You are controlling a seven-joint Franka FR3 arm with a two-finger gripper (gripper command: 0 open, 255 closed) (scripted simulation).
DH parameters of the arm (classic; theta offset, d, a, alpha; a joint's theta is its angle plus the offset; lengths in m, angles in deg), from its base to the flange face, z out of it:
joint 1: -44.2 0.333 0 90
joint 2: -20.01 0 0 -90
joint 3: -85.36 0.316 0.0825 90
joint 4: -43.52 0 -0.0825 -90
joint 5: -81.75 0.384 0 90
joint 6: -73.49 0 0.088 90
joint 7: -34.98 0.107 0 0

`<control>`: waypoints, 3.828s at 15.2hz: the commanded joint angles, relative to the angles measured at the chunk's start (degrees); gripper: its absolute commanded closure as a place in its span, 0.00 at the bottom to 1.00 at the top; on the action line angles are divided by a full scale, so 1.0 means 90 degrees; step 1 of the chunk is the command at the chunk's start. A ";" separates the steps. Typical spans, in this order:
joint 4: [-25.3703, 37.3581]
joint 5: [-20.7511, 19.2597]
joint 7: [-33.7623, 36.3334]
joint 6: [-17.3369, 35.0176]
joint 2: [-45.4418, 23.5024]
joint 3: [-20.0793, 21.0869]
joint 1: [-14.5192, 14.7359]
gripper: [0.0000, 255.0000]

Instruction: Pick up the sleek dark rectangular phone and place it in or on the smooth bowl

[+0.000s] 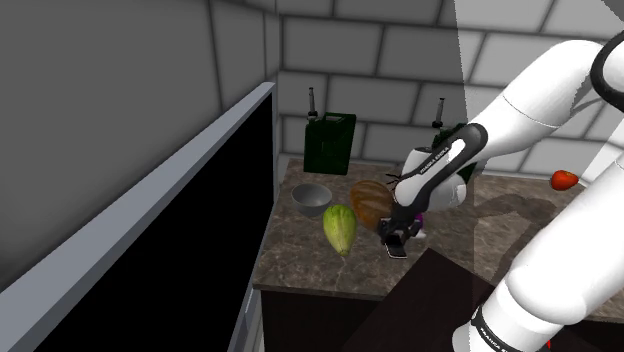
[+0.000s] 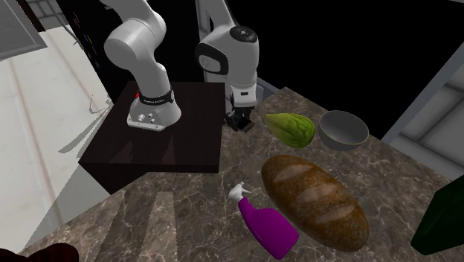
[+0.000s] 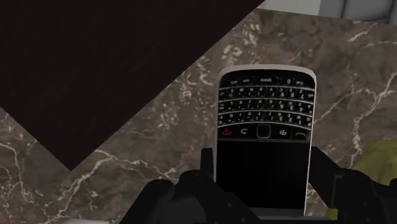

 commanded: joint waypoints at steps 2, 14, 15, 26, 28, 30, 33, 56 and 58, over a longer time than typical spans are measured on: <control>-0.0012 -0.0253 0.0203 -0.0398 0.0413 0.0050 -0.0105 1.00; 0.0615 -0.0458 0.0546 -0.1611 0.1013 0.0230 -0.0169 1.00; 0.0860 -0.0395 0.0567 -0.1609 0.0766 0.0250 -0.0108 1.00; 0.3783 0.0005 0.0810 -0.2129 -0.1637 0.0477 0.0214 1.00; 0.4371 0.0031 0.0866 -0.2304 -0.2049 0.0508 0.0239 1.00; 0.4985 0.0049 0.0925 -0.2502 -0.2464 0.0536 0.0258 1.00; 0.5964 0.0063 0.1018 -0.2841 -0.3101 0.0572 0.0280 1.00; 0.9539 0.0119 0.1254 -0.3511 -0.5995 0.0701 0.0269 1.00; 0.9543 0.0120 0.1252 -0.3493 -0.6016 0.0702 0.0268 1.00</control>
